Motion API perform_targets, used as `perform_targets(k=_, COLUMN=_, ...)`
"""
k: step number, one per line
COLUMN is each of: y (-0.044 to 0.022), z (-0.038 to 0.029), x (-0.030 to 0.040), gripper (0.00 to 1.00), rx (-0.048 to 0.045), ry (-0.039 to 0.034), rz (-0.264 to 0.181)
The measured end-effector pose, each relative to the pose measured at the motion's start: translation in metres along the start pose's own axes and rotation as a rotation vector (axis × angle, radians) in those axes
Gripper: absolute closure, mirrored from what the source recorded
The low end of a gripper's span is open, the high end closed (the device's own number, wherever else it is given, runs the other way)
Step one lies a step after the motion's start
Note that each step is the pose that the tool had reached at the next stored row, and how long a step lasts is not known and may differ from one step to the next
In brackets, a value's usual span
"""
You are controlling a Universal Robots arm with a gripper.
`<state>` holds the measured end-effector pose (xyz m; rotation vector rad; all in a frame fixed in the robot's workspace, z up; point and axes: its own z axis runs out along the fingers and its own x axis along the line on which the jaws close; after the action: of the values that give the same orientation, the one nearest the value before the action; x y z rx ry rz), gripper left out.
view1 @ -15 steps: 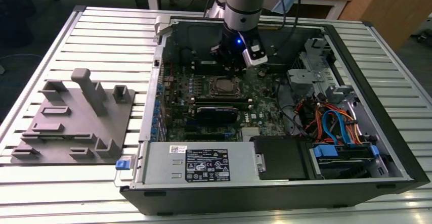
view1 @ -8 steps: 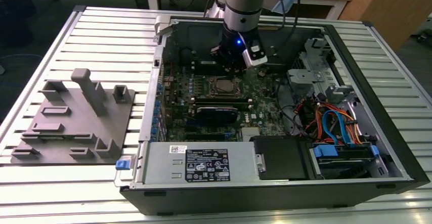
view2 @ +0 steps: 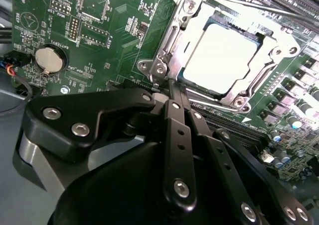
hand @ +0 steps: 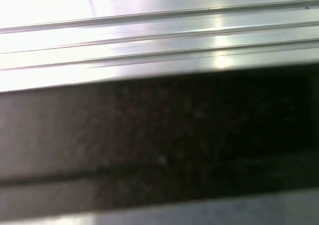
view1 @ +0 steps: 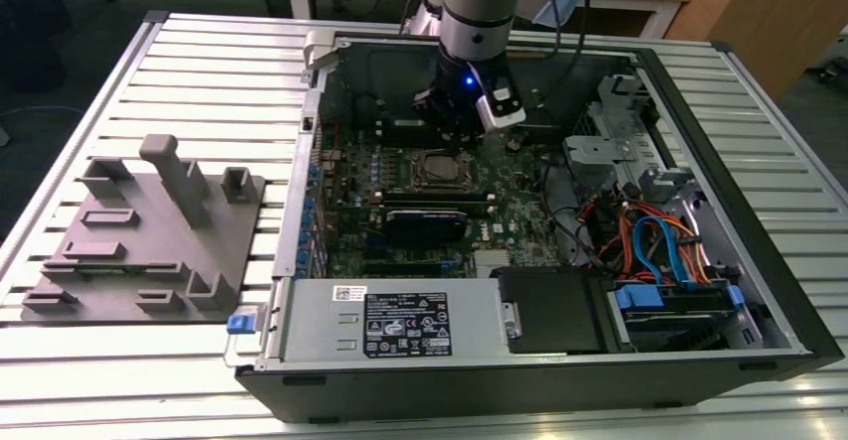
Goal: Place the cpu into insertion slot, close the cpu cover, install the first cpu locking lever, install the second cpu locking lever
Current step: 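Install the first cpu locking lever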
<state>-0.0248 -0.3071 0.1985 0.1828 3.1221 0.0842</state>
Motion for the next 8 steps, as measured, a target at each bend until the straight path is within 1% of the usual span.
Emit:
perform_targets(k=2, y=0.0000, z=-0.0020, x=0.0001, gripper=0.90, rx=0.0007, ry=0.0006, rz=0.000)
perform_targets(k=4, y=0.0000, z=-0.0020, x=0.0000, gripper=0.90, rx=0.0008, ry=0.0005, rz=0.000)
perform_targets(k=5, y=0.0000, z=-0.0019, x=0.0001, gripper=0.90, rx=0.0034, ry=0.0001, rz=0.000)
perform_targets(k=7, y=-0.0001, z=-0.0007, x=0.0001, gripper=0.90, rx=0.0169, ry=-0.0012, rz=0.000)
perform_targets(k=8, y=-0.0002, z=-0.0003, x=0.0002, gripper=0.90, rx=0.0207, ry=-0.0014, rz=0.000)
